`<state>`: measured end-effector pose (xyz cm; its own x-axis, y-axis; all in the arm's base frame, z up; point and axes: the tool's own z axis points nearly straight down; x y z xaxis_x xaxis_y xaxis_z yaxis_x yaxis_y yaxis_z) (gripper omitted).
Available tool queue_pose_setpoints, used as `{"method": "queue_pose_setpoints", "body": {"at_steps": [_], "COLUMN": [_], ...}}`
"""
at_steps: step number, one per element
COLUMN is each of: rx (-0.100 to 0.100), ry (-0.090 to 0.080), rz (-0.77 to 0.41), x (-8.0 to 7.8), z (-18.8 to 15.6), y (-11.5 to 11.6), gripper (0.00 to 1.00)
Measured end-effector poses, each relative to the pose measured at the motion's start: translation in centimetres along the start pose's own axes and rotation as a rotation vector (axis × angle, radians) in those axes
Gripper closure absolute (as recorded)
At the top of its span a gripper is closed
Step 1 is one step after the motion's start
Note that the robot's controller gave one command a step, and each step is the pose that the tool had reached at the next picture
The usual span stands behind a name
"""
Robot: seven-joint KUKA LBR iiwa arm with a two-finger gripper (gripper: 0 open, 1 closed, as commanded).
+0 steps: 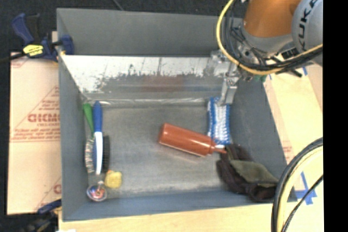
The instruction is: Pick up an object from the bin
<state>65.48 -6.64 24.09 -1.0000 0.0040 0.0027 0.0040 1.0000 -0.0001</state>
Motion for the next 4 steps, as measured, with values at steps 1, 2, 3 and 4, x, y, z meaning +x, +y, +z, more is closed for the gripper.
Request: {"method": "queue_pose_setpoints", "body": {"at_steps": [1,2,3,4], "rx": [0.002,0.0,0.0,-0.001], "ry": [-0.008,-0.01,-0.023,-0.015], "rz": [-0.001,0.011,0.015,0.105], "x": [-0.1,2.5,5.5,7.2], "z": [-0.6,7.8,7.9,11.5], "y": [0.0,2.3,5.9,9.2], "gripper": [0.0,0.0,0.0,0.0]}}
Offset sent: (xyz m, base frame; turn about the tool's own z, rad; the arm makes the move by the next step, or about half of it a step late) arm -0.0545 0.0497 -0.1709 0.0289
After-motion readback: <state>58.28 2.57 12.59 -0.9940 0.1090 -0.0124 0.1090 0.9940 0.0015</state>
